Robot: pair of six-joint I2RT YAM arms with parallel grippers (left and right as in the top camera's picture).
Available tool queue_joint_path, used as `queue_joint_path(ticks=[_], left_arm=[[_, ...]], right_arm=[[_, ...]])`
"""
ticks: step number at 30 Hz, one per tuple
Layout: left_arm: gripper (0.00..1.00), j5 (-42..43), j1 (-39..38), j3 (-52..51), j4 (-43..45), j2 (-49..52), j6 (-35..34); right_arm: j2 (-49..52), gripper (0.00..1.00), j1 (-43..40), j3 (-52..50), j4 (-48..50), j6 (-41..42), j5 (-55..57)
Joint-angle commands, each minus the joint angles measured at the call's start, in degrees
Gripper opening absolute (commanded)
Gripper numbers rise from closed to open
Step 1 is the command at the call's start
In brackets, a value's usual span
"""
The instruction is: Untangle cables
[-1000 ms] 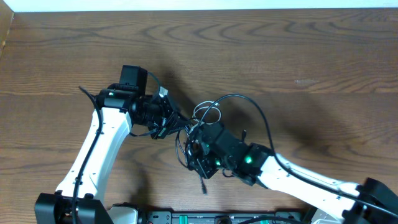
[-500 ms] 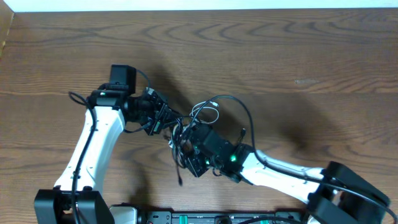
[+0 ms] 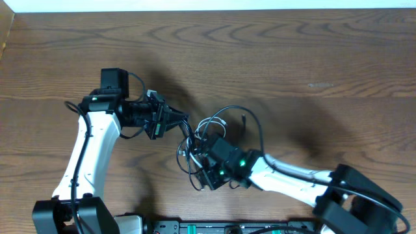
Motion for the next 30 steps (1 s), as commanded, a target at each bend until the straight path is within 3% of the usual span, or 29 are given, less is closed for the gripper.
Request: queue_joint_path(ticks=[1, 10, 14, 30], left_arm=[[0.08, 8.1, 4.4, 1.3, 2.4, -1.0, 0.7], [0.08, 9.0, 13.3, 1.3, 2.5, -1.0, 2.4], [0.07, 12.1, 16.4, 1.3, 3.4, -1.0, 6.5], [0.07, 14.8, 19.7, 1.3, 0.9, -1.0, 19.8]], right_arm=[[-1.3, 0.22, -3.0, -1.1, -5.7, -2.4, -3.1], [-3.0, 0.17, -10.0, -1.1, -17.0, -9.5, -3.5], [-4.0, 0.16, -14.8, -1.1, -22.0, -10.1, -0.8], [-19.6, 0.17, -49.0, -1.1, -34.3, -17.3, 4.2]])
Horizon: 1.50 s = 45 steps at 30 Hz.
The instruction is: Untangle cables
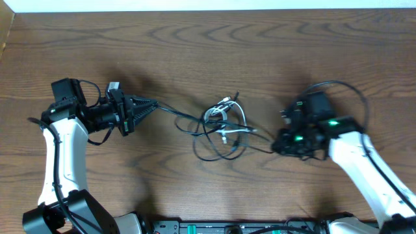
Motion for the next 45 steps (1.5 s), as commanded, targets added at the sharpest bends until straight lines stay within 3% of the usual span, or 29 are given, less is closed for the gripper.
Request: queue_joint_path(ticks=[1, 7, 12, 16, 20, 24, 30, 31, 32, 35, 45], left_arm=[[0.08, 1.7, 1.8, 2.5, -0.6, -1.0, 5.7], [0.07, -7.9, 1.8, 2.5, -4.9, -1.0, 6.7], [0.08, -23.6, -0.7, 2.5, -12.4, -1.0, 8.9], [0.09, -28.8, -4.7, 2.5, -15.0, -1.0, 12.2], [0.17, -32.8, -10.4, 2.5, -15.5, -1.0, 13.1], [0.36, -48.2, -16.6, 2.5, -16.0, -1.0, 11.7], [0.37, -65.0, -25.7, 2.6, -18.3, -1.0, 8.8], [0.53, -67.6, -26.9, 2.8, -18.3, -1.0, 8.7], [0.59, -70.7, -27.9, 3.2, -18.4, -1.0, 8.1], [0.68, -78.0, -29.4, 5.3, -19.8, -1.0, 5.6], [0.72, -83.7, -29.6, 12.9, -23.0, -1.9, 5.6]], right_arm=[[-1.6, 0.17, -7.6, -1.6, -2.0, -4.0, 7.8], [-2.2, 0.19, -15.7, -1.6, -2.4, -7.0, 6.2], [-2.2, 0.25, -16.2, -1.6, -2.3, -12.0, -1.1], [-2.2, 0.29, -16.2, -1.6, -3.0, -12.5, -2.1], [-2.2, 0.41, -16.2, -1.7, -3.7, -12.5, -2.1], [-2.2, 0.48, -16.2, -1.7, -5.0, -12.5, -2.5], [-2.2, 0.52, -16.1, -2.4, -5.3, -12.5, -2.5], [-2.2, 0.52, -16.1, -2.8, -5.2, -12.5, -2.8], [-2.2, 0.53, -16.1, -3.1, -5.1, -12.5, -3.0], [-2.1, 0.54, -15.8, -4.4, -4.3, -12.5, -3.4], [-2.1, 0.55, -15.8, -11.3, 1.9, -12.4, -8.7]])
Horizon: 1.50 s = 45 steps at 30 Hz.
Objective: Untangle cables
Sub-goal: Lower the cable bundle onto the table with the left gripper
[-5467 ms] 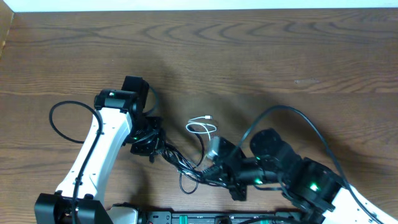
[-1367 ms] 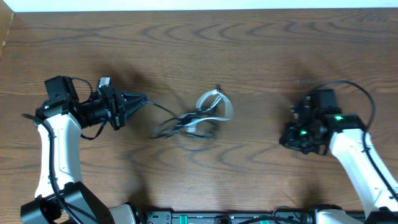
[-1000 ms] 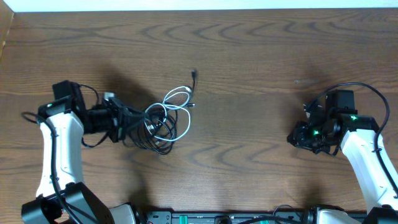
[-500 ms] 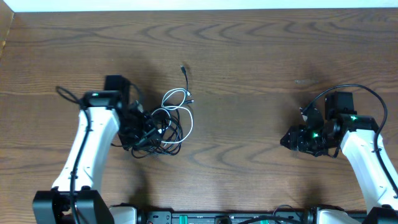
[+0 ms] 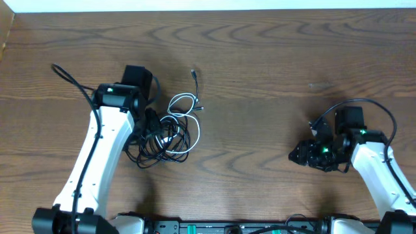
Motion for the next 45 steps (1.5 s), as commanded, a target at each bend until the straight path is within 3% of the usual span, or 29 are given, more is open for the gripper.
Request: queue_joint_path(ticks=[1, 2, 4, 7, 12, 21, 34, 39, 45], left_arm=[[0.61, -4.1, -0.3, 1.5, 1.3, -1.1, -0.5], [0.5, -4.0, -0.3, 1.4, 2.3, -1.0, -0.5], [0.4, -3.0, -0.3, 0.9, 4.4, -0.7, -0.5], [0.19, -0.3, -0.3, -0.6, 8.1, 0.2, 1.2], [0.2, -0.2, -0.4, -4.3, 15.2, 2.8, 5.3], [0.31, 4.8, -0.4, -5.2, 25.7, 10.7, 11.6], [0.36, 5.0, -0.4, -5.2, 28.5, 22.9, 13.7], [0.28, 5.1, -0.4, -5.2, 29.9, 22.8, 13.7], [0.3, 12.5, -0.4, -5.2, 29.5, 22.6, 17.7]], right_arm=[[-0.8, 0.55, 0.3, -2.8, 2.3, -0.4, -5.7], [-0.8, 0.55, 0.3, -3.8, 3.8, 0.1, -6.8], [-0.8, 0.53, 0.3, -5.6, 6.5, 1.9, -7.6], [-0.8, 0.49, 0.3, -8.1, 10.4, 5.4, -7.7], [-0.8, 0.45, 0.3, -11.5, 15.0, 6.8, -10.6], [-0.8, 0.44, 0.3, -13.8, 16.7, 6.8, -12.2], [-0.8, 0.45, 0.3, -13.8, 17.1, 6.8, -12.2], [-0.8, 0.45, 0.3, -13.8, 17.1, 6.8, -12.2], [-0.8, 0.47, 0.3, -13.8, 17.1, 6.6, -12.1]])
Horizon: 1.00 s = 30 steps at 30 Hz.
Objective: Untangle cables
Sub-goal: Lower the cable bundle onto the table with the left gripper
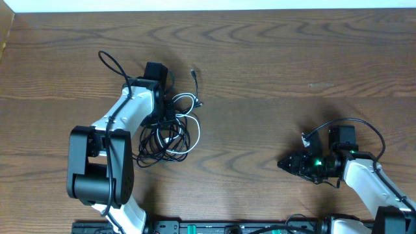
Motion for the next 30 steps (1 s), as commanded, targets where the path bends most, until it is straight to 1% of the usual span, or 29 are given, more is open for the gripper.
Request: queue_joint_path(ticks=[1, 3, 6, 9, 10, 11, 13, 15, 17, 22, 25, 30], left_arm=[[0.3, 3.9, -0.2, 0.0, -0.4, 0.3, 2.6], [0.31, 2.4, -0.2, -0.2, -0.5, 0.3, 2.6], [0.35, -1.5, -0.2, -1.7, 0.3, 0.3, 1.5], [0.42, -2.3, -0.2, -4.4, 2.8, 0.4, 1.3], [0.42, -2.3, -0.2, -5.3, 3.6, 0.4, 1.3], [0.4, -2.3, -0.2, -5.7, 3.9, 0.4, 1.3], [0.25, -2.3, -0.2, -5.8, 3.8, 0.3, 1.3], [0.13, -2.1, -0.2, -5.6, 3.8, 0.1, 1.3], [0.08, -2.1, -0.2, -4.7, 2.7, -0.6, 1.3], [0.08, -2.1, -0.2, -0.7, -2.1, -7.1, -1.5], [0.07, -2.1, -0.2, -0.1, -2.6, -14.7, -3.7], [0.08, -1.9, -0.2, -0.1, -2.9, -27.4, -7.8]], right_arm=[[-0.6, 0.47, 0.3, -0.5, 0.2, 0.2, -0.5], [-0.6, 0.47, 0.3, -0.5, 0.2, 0.2, -0.5], [-0.6, 0.48, 0.3, -0.5, 0.2, 0.2, -0.5], [-0.6, 0.5, 0.3, -0.5, 0.2, 0.2, -0.5], [-0.6, 0.5, 0.3, -0.5, 0.2, 0.2, -0.5], [-0.6, 0.5, 0.3, -0.5, 0.2, 0.2, -0.5], [-0.6, 0.5, 0.3, -0.5, 0.2, 0.2, -0.5], [-0.6, 0.51, 0.3, -0.5, 0.2, 0.2, -0.6], [-0.6, 0.51, 0.3, -0.5, 0.2, 0.1, -0.5], [-0.6, 0.5, 0.3, -0.5, 0.2, -3.0, -2.6], [-0.6, 0.51, 0.3, -0.5, 0.9, -8.6, -10.6], [-0.6, 0.52, 0.3, -0.5, 3.1, -15.4, -26.2]])
